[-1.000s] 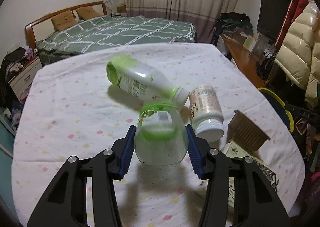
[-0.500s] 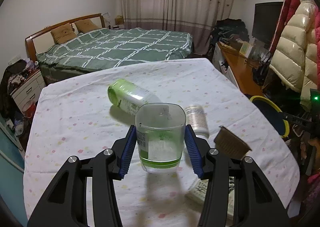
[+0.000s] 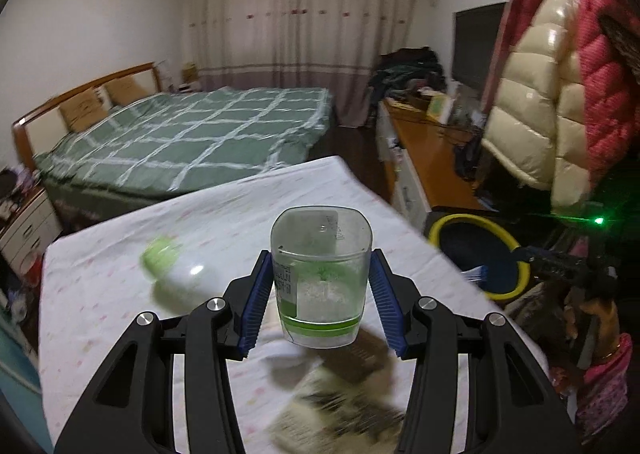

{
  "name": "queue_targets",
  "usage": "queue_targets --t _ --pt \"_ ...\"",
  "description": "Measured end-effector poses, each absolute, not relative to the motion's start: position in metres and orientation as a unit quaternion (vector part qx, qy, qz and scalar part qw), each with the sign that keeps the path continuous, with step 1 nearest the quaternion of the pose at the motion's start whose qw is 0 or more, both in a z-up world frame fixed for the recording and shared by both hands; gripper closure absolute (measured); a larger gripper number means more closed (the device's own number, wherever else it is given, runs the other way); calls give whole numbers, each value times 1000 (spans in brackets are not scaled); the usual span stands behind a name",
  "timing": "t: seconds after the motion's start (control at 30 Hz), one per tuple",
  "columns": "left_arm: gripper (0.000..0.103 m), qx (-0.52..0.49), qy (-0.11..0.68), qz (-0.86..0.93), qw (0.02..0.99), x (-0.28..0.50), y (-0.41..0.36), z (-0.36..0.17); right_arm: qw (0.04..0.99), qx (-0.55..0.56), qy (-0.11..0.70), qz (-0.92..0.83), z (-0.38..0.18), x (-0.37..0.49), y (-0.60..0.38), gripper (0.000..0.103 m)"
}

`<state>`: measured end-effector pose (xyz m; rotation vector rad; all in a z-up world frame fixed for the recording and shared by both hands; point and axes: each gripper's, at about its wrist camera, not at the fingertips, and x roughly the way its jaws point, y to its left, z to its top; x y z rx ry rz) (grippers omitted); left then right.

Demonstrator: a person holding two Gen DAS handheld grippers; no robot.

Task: Collect trash
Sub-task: 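Carry the plastic cup over the bin and open the left tool, then move the right tool to the brown plastic tray and grasp it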

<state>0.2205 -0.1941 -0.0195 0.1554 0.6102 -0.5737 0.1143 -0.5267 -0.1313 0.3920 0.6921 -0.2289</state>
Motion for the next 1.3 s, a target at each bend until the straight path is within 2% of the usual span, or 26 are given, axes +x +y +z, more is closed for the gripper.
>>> queue_targets --t 0.3,0.6,0.73,0.77,0.8,0.83,1.0,1.13,1.3 --pt "54 102 301 -378 870 207 -332 -19 916 204 313 -146 -129 68 -565 58" --pt "54 133 344 -420 829 211 -466 -67 910 223 303 -175 -135 27 -595 58" --pt "53 131 363 -418 823 220 -503 -94 905 231 305 -184 -141 19 -603 58" --pt "49 132 364 -412 825 222 -508 -99 904 233 307 -187 -143 18 -605 58" --pt "33 133 364 -401 830 223 -512 -103 903 234 308 -187 -144 17 -606 58" --pt "21 131 362 -394 834 224 -512 -106 902 235 309 -188 -144 16 -607 58" --pt "17 114 349 -378 850 217 -481 -95 902 236 311 -185 -145 16 -605 58" --pt "9 93 326 -371 865 208 -425 -66 905 231 316 -169 -146 24 -593 58" --pt "6 68 291 -327 896 203 -333 -31 910 212 330 -137 -142 48 -562 58"
